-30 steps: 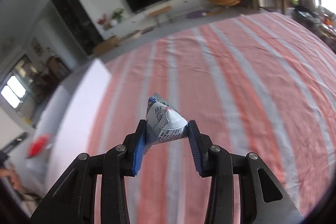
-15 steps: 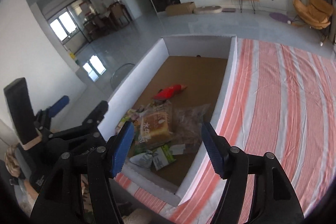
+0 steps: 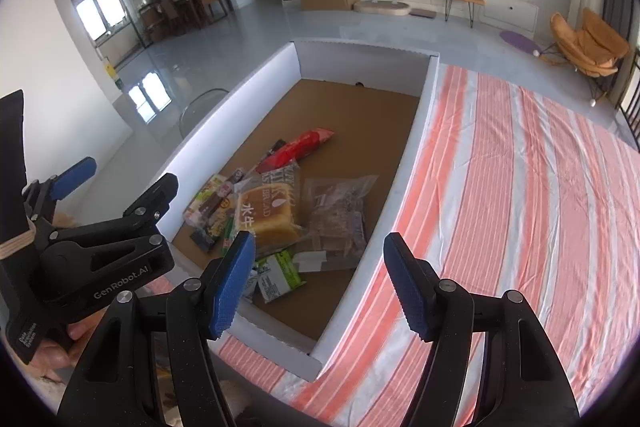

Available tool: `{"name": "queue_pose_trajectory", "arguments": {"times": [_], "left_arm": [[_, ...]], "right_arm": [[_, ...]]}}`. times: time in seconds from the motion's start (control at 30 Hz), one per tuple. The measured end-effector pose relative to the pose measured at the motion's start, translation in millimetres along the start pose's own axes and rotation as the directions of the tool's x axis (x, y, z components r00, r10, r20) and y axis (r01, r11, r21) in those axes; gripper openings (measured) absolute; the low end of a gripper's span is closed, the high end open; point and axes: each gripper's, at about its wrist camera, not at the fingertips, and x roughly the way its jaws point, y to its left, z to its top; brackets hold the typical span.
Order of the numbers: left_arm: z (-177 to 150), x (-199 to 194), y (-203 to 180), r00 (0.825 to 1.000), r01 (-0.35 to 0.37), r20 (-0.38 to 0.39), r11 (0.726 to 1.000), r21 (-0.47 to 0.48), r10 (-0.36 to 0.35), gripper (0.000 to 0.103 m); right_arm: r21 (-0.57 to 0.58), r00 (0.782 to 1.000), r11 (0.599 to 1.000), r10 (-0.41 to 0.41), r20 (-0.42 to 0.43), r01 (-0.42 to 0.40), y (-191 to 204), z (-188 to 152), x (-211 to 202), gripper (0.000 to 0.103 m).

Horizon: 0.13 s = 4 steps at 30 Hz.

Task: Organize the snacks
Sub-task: 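Carry the red bar and white packet into the box and open both grippers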

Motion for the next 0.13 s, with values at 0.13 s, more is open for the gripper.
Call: {"name": "queue_pose_trajectory", "arguments": {"times": [0.13], "left_arm": [[-0.6,-2.4,0.0,1.000,-0.009,0.010,1.000,-0.007,0.009,0.103]], "right_arm": [[-0.006,1.000,1.000,0.005,-0.005,-0.005,3.1,1.6,3.6,0.070]]}}
